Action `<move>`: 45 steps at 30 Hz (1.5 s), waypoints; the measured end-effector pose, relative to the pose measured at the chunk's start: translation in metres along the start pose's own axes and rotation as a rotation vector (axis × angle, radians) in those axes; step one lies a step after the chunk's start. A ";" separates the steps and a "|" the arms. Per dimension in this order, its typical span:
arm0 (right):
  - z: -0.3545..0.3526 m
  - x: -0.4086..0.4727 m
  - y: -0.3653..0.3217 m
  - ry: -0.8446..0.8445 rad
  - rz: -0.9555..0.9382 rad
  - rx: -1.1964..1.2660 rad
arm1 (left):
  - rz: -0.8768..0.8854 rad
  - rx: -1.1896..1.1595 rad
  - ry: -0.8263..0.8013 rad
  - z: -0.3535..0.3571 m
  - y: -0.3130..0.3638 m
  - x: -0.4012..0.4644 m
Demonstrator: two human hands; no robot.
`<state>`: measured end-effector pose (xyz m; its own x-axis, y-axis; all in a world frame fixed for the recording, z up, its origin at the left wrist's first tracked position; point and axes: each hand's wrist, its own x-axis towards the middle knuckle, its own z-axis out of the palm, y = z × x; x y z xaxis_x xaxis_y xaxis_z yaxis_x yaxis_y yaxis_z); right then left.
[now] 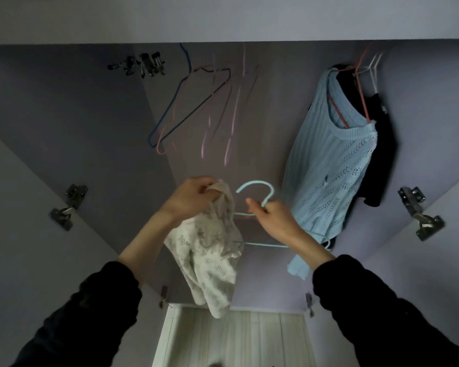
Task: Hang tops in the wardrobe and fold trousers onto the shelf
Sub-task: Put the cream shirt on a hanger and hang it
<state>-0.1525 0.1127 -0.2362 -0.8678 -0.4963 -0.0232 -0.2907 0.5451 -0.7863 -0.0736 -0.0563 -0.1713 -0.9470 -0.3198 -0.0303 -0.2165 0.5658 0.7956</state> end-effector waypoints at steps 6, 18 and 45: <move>-0.003 0.001 -0.022 0.034 0.060 0.373 | 0.181 0.614 -0.109 0.011 0.006 -0.008; -0.019 -0.001 -0.012 -0.412 0.172 1.044 | 0.497 0.697 0.011 -0.010 -0.003 -0.009; -0.038 0.046 0.038 0.078 0.196 -0.752 | 0.282 0.896 0.302 -0.053 -0.033 -0.033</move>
<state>-0.2186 0.1367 -0.2433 -0.9494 -0.3096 -0.0532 -0.2997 0.9434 -0.1419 -0.0220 -0.1051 -0.1646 -0.9183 -0.1943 0.3449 -0.2093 0.9778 -0.0065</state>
